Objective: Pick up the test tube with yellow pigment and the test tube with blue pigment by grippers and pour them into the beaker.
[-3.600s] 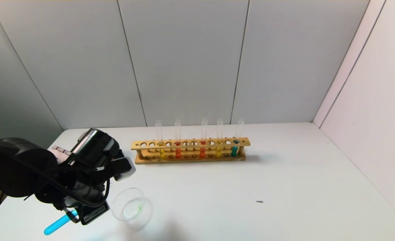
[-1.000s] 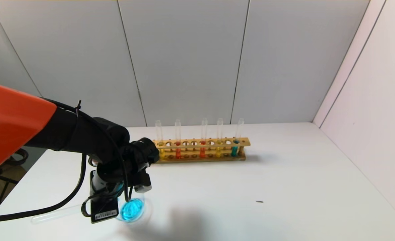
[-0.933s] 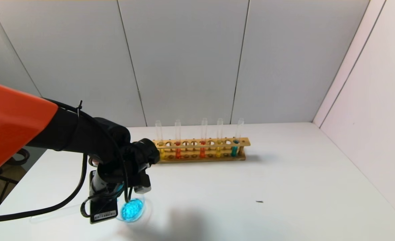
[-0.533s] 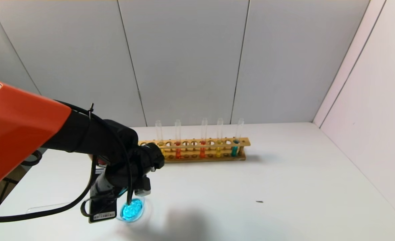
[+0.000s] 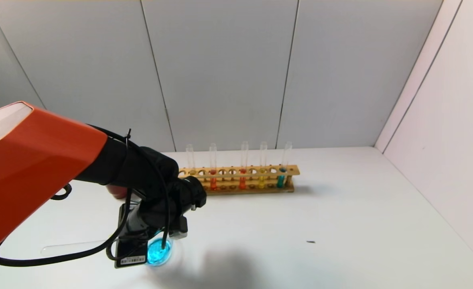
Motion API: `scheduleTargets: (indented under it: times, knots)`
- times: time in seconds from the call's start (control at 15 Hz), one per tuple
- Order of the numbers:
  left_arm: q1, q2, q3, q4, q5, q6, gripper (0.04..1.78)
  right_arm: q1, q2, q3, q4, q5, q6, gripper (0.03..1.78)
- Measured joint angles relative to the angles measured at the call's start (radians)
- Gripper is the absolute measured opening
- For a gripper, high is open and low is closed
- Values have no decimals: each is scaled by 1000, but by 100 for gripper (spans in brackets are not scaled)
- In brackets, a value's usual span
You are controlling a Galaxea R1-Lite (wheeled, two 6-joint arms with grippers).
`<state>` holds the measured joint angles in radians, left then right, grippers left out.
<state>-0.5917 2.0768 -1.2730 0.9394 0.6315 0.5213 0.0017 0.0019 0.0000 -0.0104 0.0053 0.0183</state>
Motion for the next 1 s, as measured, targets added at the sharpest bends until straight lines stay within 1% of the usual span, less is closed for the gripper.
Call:
scheduleTargets:
  times: [0.27,1.0]
  knots:
    - [-11,3,-2,6,16,-1,31,0,0,0,0,0,0,174]
    - [-17,-1,-6,7,13,-19,31,0,0,0,0,0,0,174]
